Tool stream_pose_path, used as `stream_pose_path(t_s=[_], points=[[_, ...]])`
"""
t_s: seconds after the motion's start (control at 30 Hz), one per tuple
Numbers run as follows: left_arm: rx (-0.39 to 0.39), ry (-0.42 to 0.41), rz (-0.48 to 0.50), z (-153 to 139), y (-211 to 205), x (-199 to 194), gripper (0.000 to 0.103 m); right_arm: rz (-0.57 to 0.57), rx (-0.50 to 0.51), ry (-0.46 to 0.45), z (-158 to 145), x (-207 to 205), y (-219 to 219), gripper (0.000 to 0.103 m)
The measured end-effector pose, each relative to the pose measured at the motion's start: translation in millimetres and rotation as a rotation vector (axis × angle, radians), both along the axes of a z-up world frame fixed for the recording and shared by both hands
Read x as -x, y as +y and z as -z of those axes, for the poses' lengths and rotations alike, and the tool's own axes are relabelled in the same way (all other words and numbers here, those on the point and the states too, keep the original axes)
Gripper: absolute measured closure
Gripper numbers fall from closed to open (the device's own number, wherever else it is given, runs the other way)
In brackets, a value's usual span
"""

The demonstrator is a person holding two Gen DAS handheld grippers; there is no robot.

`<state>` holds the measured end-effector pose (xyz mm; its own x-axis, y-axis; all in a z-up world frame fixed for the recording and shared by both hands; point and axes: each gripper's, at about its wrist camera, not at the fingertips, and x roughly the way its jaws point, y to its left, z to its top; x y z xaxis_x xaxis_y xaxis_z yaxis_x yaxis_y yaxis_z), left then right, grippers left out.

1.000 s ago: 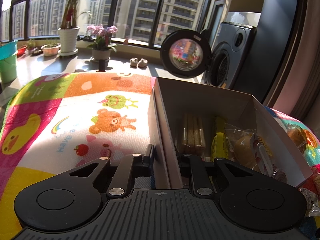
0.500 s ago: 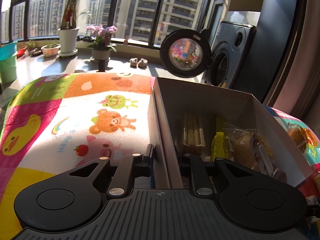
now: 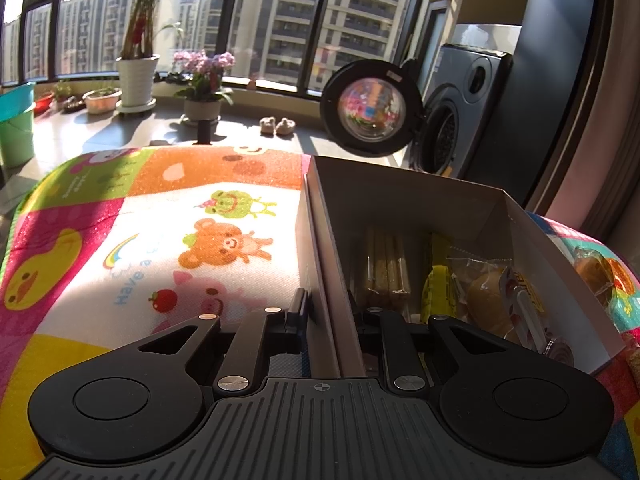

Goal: Organize objects
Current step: 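Carry the white snack pack into the box and open the right gripper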

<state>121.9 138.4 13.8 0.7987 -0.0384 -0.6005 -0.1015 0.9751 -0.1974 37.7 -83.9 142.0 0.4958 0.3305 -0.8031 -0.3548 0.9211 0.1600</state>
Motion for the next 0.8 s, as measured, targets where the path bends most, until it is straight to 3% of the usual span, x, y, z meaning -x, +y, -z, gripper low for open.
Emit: stream_pose_path(t_s=[0.1,0.43,0.57,0.8], points=[[0.002,0.001,0.0,0,0,0,0.084,-0.009,-0.022,0.001,-2,-27,24,0.052],[0.004,0.001,0.001,-1,0,0,0.083,0.04,0.01,-0.131,3,-99,75,0.048],[0.005,0.001,0.001,-1,-1,0,0.083,0.054,0.01,-0.133,3,-101,62,0.045],[0.003,0.001,0.0,0,-1,0,0.083,0.139,0.103,-0.176,2,-92,1,0.034]])
